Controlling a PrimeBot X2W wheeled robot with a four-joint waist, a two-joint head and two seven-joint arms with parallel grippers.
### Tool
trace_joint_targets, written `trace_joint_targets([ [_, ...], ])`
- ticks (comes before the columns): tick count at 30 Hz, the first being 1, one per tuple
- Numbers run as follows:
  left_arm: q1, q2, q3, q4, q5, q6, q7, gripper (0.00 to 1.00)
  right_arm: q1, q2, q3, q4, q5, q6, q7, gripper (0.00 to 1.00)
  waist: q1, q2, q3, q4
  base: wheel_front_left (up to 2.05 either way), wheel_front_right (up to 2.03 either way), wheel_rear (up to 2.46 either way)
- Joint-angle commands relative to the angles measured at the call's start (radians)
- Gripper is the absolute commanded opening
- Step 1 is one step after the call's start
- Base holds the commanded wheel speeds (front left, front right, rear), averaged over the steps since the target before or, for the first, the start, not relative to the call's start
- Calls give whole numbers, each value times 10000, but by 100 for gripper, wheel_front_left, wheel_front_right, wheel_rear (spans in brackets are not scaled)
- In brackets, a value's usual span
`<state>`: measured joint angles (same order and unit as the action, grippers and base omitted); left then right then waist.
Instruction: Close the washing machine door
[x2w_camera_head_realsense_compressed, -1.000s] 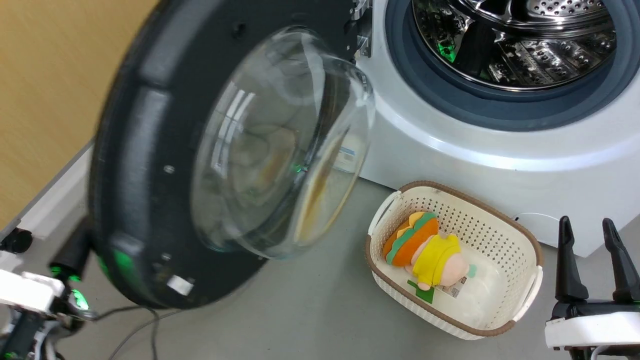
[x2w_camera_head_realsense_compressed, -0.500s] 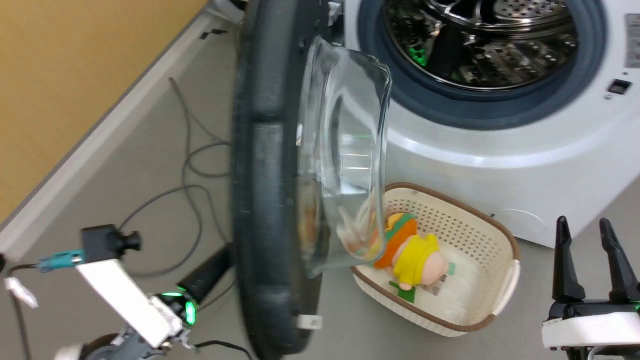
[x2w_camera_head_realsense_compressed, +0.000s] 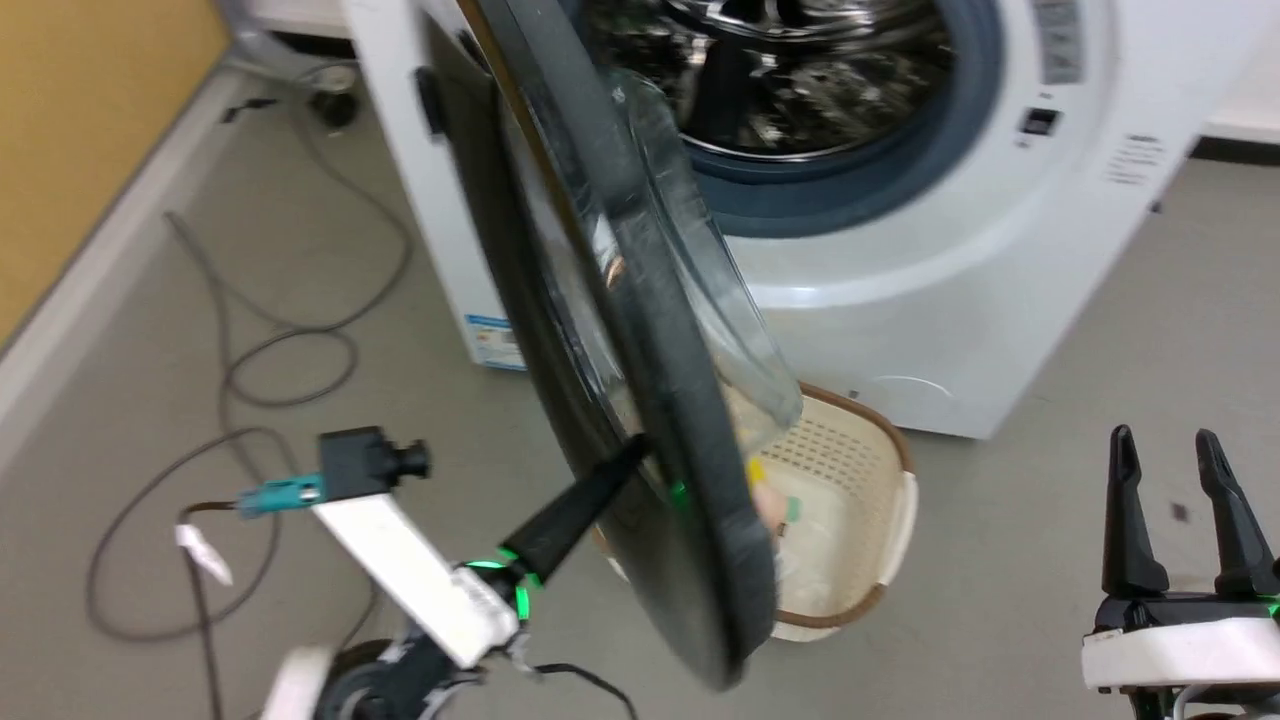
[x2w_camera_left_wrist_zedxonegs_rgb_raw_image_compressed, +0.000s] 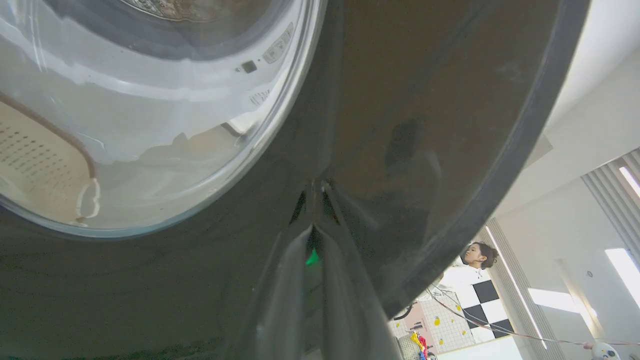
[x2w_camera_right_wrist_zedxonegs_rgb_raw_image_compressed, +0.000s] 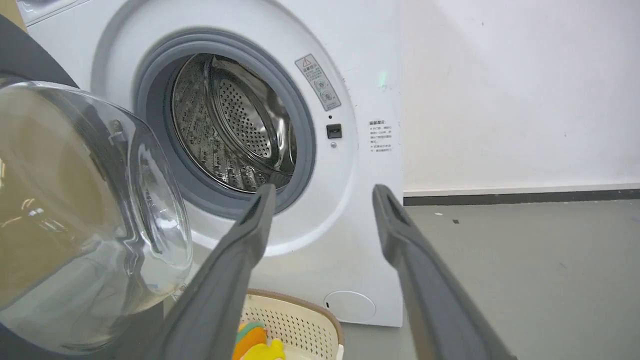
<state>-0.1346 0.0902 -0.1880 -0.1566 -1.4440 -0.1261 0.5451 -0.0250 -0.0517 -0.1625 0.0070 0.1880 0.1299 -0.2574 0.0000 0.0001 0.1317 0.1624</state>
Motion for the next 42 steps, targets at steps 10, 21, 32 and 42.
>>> trace_joint_targets([
  [10,-746,-86,-1676,1335,231,-46,-1626,0,-299,15,116,116,193,8,-44,100,0,-1,148,-1252,0,0,0],
  [21,-1275,194,-3109,2001,-4,-46,-2899,0,-308,15,280,96,406,8,-44,100,0,-1,187,-1461,0,0,0],
  [32,-1886,2015,-3275,1722,2704,-46,-6969,0,-573,15,169,-163,944,8,-44,100,0,-1,-39,-1237,0,0,0],
  [42,-1755,1519,35,2410,8584,2234,-8064,0,-1524,15,-391,-1393,544,8,-44,100,0,-1,-277,-981,0,0,0],
])
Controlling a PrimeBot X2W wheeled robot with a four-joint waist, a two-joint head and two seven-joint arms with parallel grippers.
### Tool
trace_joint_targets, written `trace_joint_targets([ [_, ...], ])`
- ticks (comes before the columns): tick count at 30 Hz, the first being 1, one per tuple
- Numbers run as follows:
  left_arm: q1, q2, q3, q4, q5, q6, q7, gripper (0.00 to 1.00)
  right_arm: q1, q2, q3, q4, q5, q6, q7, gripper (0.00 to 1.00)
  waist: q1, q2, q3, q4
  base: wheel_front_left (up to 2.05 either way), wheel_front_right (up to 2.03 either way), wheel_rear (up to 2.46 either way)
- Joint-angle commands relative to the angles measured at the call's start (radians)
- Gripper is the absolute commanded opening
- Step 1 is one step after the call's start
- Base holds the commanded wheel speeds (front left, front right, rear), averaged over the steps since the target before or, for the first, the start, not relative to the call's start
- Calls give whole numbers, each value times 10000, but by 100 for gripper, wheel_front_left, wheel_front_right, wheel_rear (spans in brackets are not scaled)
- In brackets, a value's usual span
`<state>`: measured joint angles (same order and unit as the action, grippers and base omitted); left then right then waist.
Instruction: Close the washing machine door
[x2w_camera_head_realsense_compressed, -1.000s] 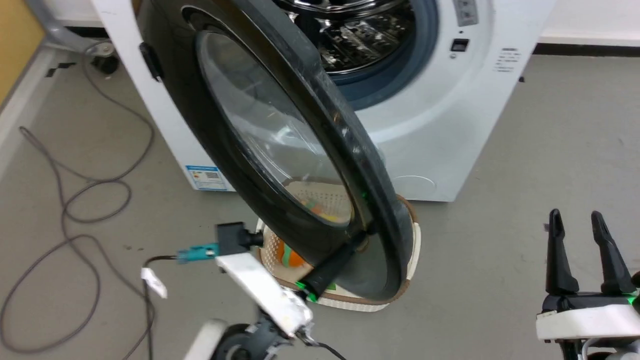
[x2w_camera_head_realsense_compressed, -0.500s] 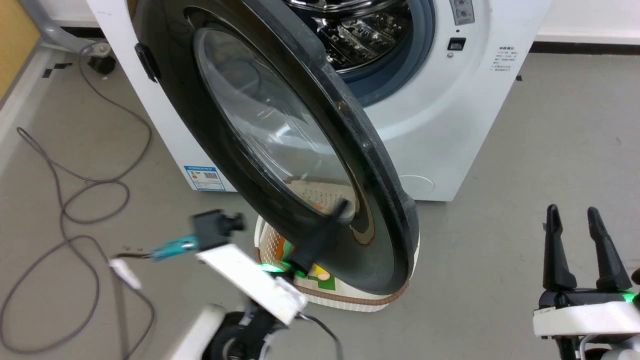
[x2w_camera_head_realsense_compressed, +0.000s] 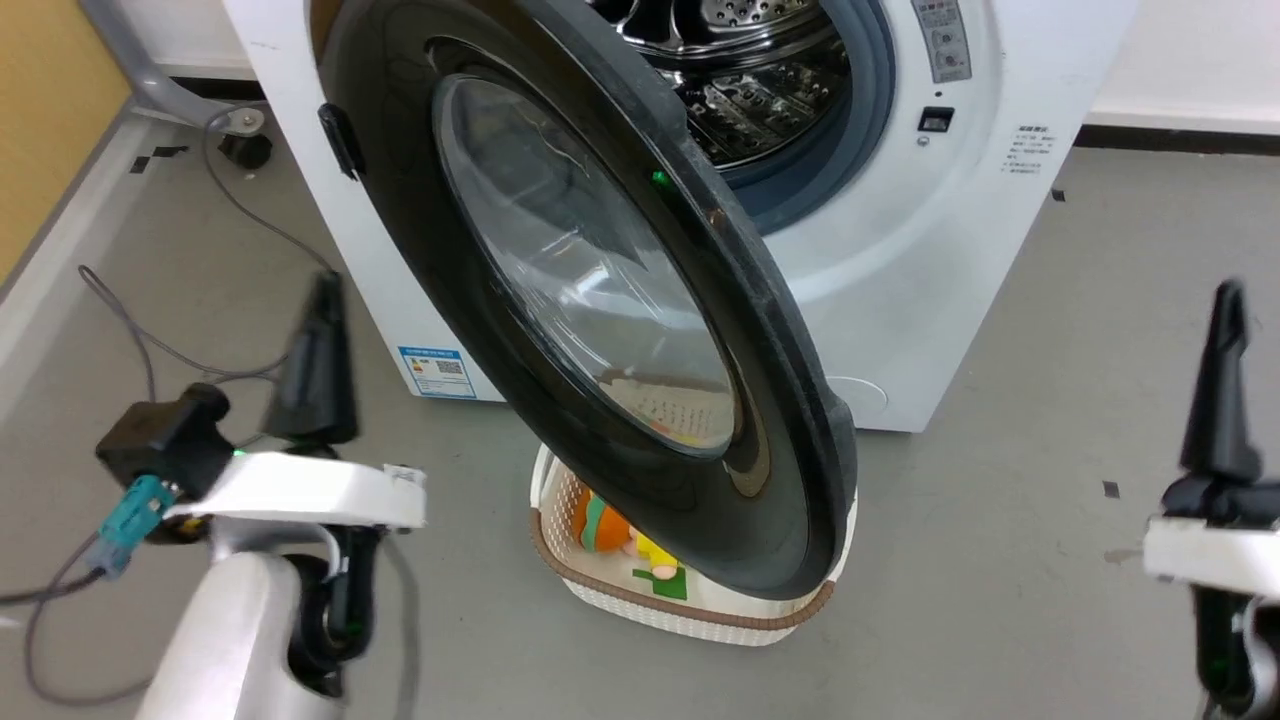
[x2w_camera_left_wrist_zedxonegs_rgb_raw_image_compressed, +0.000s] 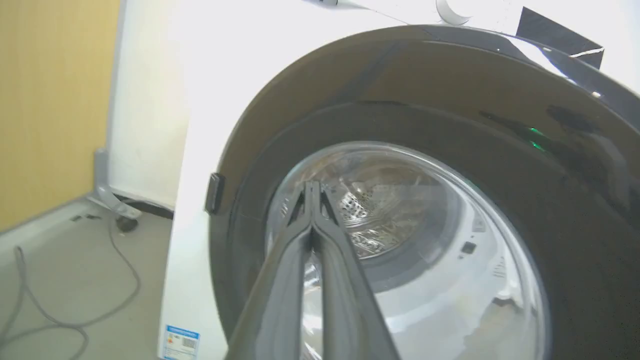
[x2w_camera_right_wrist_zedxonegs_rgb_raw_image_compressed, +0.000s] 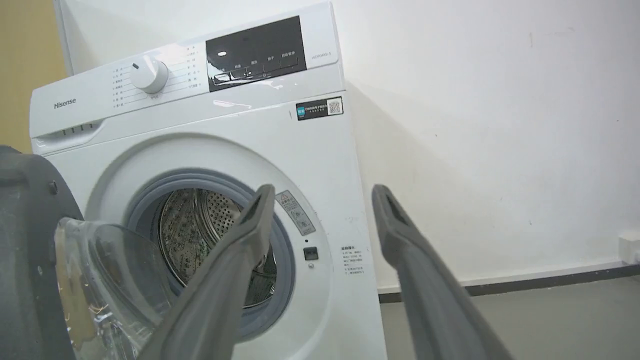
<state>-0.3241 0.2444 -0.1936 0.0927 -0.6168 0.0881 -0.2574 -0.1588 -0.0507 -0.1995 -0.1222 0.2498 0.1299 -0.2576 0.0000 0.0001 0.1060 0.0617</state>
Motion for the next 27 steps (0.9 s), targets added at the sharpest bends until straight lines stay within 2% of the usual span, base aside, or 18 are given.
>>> trace_joint_targets([
  [1,279,-27,294,-227,1046,318,-40,0,-311,5,-47,-243,-93,8,-42,100,0,-1,-36,50,0,0,0],
  [5,884,-284,907,-820,3017,1007,-41,0,-730,5,14,-776,-156,8,-42,100,0,-1,-116,171,0,0,0],
  [6,1051,-378,1005,-918,3280,1096,-41,14,-798,5,99,-904,-139,8,-42,100,0,-1,-138,198,0,0,0],
  [7,1216,-450,1095,-984,3502,1158,-41,64,-872,5,205,-1044,-108,8,-42,100,0,-1,-156,227,0,0,0],
  [8,1357,-489,1175,-1062,3747,1212,-42,100,-940,5,308,-1173,-39,8,-42,100,0,-1,-176,261,0,0,0],
  [15,2278,-812,1483,-1171,4515,1225,-42,100,-1425,5,1201,-1816,726,8,-42,100,0,-1,-284,374,0,0,0],
  [18,2713,-949,1549,-1103,4805,1133,-42,100,-1655,-45,1930,-2147,1046,8,-42,100,0,-1,-339,420,0,0,0],
  [19,2831,-991,1573,-1071,4877,1093,-42,100,-1721,-113,2187,-2257,1171,8,-42,50,0,-1,-358,436,0,0,0],
  [20,2929,-1027,1594,-1035,4934,1038,-43,100,-1774,-209,2472,-2337,1360,8,-42,4,0,-1,-378,451,0,0,0],
  [21,3001,-1067,1632,-1012,4973,989,-43,100,-1829,-335,2750,-2420,1548,8,-42,0,0,-1,-398,470,0,0,0],
  [27,3224,-1264,1835,-940,5201,754,-43,100,-2004,-1181,4357,-2625,2650,8,-42,0,0,-1,-505,549,0,0,0],
])
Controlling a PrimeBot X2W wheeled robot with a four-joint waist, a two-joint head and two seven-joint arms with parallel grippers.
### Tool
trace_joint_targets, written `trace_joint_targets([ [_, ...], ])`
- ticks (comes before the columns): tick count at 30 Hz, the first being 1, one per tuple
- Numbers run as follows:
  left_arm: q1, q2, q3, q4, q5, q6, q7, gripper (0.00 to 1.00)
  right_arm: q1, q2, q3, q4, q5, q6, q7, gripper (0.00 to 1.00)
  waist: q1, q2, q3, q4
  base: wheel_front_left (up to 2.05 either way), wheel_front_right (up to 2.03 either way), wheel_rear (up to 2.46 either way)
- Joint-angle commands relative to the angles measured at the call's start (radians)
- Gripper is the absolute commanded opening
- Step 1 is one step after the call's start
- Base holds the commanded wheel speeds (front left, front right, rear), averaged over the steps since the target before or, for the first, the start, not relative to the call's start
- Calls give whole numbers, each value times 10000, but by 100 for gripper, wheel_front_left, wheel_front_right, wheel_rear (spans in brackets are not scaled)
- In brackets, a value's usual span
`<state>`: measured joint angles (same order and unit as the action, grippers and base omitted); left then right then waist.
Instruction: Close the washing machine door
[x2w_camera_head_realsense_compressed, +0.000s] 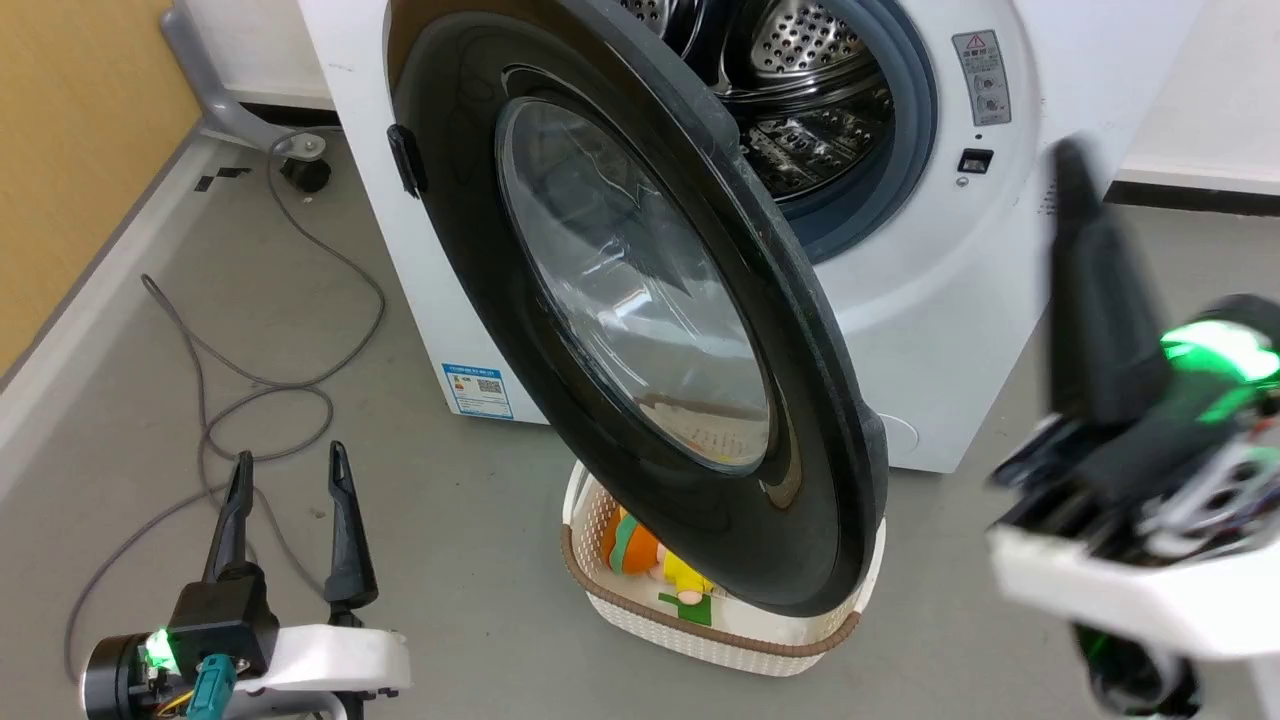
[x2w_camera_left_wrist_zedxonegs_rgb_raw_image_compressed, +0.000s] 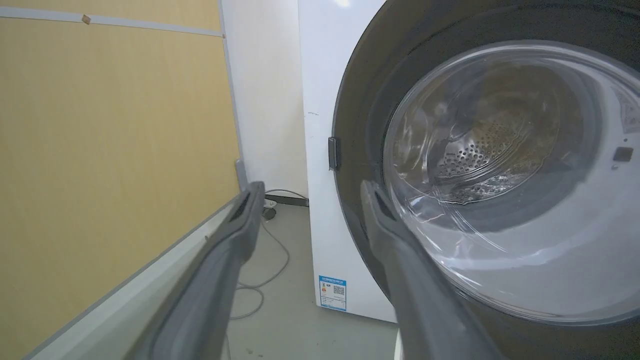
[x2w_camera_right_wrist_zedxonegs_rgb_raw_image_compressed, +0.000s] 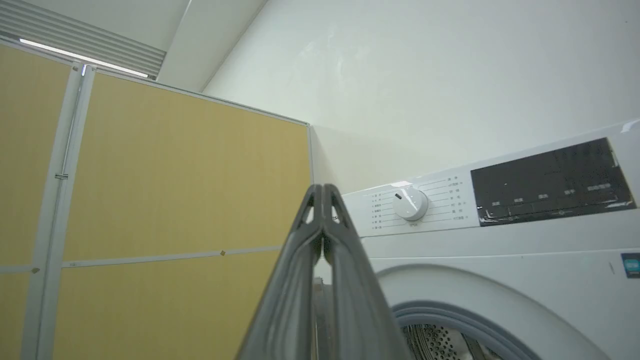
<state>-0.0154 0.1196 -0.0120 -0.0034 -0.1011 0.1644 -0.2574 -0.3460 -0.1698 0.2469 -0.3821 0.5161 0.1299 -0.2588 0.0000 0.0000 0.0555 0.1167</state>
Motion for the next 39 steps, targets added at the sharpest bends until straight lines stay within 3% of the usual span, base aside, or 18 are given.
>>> trace_joint_targets([
  [1,145,-41,46,23,87,-35,-43,100,-159,-175,231,-19,62,8,-30,0,0,0,1,1,0,0,0],
  [9,113,-251,188,-16,321,-174,-43,100,-233,-1497,3100,668,-119,8,-30,0,0,0,55,-59,0,0,0],
  [19,133,-385,314,-94,542,-244,-43,100,324,-1984,5581,2729,-424,8,-30,0,0,0,103,-186,0,0,0],
  [26,117,-478,295,-145,606,-255,-43,100,852,-2099,5291,4032,-972,8,-30,0,0,0,285,-357,0,0,0],
  [39,-390,-573,-107,-142,837,-299,-43,100,704,-1943,3078,5317,-1515,8,-30,0,0,0,995,-557,0,0,0],
])
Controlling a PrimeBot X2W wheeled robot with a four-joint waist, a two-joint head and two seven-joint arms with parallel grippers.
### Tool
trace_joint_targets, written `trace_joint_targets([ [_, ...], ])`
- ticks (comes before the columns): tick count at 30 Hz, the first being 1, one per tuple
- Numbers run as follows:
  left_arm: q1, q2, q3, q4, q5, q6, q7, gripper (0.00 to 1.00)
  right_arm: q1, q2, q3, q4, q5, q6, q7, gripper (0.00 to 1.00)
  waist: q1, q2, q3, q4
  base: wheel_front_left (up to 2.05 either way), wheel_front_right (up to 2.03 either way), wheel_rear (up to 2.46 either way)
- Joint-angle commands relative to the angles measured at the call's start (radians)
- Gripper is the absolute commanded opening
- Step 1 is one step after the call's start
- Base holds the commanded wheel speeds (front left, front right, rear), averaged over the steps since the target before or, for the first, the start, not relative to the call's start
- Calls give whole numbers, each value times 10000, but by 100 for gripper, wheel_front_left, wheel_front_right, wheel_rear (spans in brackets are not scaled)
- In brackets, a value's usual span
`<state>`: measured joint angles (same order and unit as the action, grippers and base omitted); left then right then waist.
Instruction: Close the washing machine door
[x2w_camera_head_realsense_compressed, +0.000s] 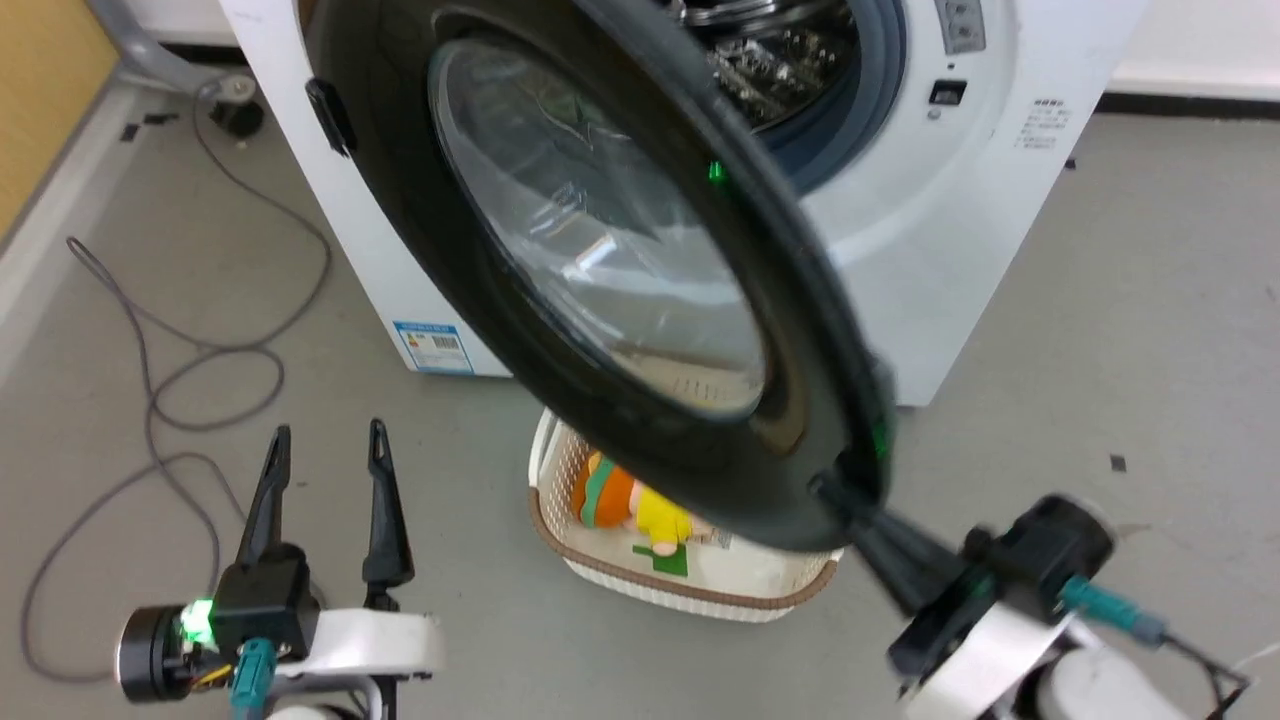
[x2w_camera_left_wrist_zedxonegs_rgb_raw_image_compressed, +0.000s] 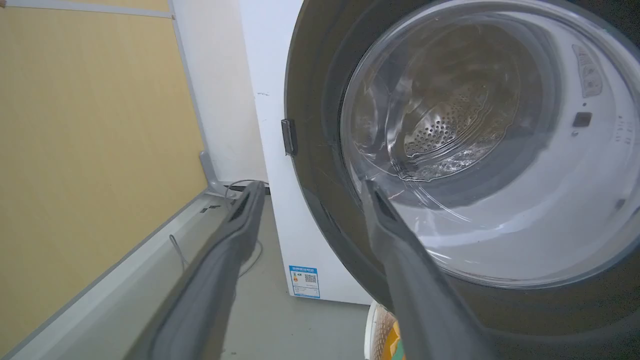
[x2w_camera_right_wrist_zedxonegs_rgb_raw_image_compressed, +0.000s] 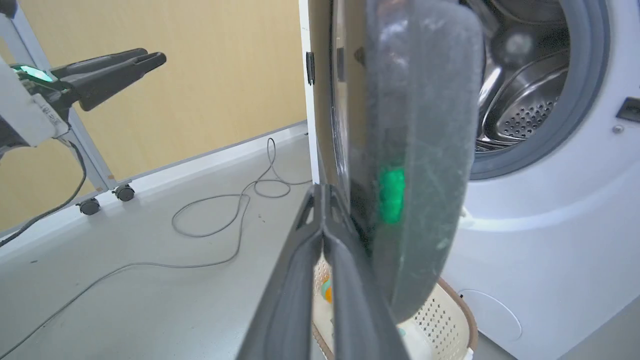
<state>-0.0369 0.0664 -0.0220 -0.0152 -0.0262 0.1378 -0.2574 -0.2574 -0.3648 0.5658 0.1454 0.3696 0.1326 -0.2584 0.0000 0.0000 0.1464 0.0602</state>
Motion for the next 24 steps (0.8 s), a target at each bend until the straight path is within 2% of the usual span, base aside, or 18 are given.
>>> trace_joint_targets([
  [1,-238,-47,-31,-29,91,-22,-43,100,-260,43,-314,101,-59,-19,-34,0,0,0,172,13,0,0,0],
  [11,-897,-83,-75,-84,55,62,-43,100,-1942,-113,-2154,1101,-129,-19,-34,0,0,0,1196,264,0,0,0],
  [14,-1084,-99,-124,-135,31,118,-43,100,-2608,-307,-2429,1640,-51,-19,-34,0,0,0,1504,427,0,0,0],
  [18,-1328,-120,-221,-176,-28,192,-43,100,-3538,-767,-2598,2359,-722,-19,-34,0,0,0,1921,700,0,0,0],
  [24,-1565,-142,-324,-210,-131,298,-43,100,-4715,-950,-3141,3373,-857,-19,-34,0,0,0,2363,986,0,0,0],
])
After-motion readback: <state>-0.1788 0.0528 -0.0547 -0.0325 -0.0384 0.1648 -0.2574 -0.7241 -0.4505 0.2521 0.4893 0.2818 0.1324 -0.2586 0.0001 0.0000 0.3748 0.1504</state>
